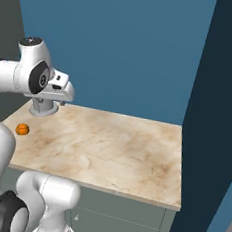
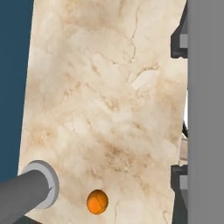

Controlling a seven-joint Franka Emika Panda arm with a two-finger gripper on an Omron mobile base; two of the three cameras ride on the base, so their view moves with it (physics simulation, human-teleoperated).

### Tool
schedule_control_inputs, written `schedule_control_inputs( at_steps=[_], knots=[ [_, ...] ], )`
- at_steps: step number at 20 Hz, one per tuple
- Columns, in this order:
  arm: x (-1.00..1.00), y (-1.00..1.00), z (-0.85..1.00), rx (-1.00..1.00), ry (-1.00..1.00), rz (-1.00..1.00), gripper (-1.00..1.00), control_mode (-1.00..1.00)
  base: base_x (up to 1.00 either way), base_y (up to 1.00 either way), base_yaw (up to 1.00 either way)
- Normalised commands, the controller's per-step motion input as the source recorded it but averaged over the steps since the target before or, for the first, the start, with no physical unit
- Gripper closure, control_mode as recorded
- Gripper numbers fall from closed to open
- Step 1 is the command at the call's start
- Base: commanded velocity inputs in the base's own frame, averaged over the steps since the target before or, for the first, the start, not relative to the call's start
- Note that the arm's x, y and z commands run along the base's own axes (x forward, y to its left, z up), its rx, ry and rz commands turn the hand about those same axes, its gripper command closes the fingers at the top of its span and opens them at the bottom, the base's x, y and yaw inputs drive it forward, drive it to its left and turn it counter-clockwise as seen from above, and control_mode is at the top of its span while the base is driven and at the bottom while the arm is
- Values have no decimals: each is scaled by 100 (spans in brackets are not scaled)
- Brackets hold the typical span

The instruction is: Place the orange in the correct fridge rack based on whether it is a fruit or vegetable. Finally, close the fridge door.

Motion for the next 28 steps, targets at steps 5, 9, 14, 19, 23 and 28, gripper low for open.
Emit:
schedule_control_inputs(
  at_steps=[5, 9, 14, 19, 23, 28],
  knots=[
    [-17, 100, -47, -20, 11, 0, -100, -100, 0, 0, 0],
    [-4, 100, -55, -16, 15, 1, -100, -100, 0, 0, 0],
    [0, 100, -61, -6, 19, 4, -100, -100, 0, 0, 0],
    [16, 80, -49, 0, 16, 4, -100, -100, 0, 0, 0],
    [29, 42, -44, 1, 5, 2, -100, -100, 0, 0, 0],
    [33, 10, -40, 0, -1, 0, -100, -100, 0, 0, 0]
  ],
)
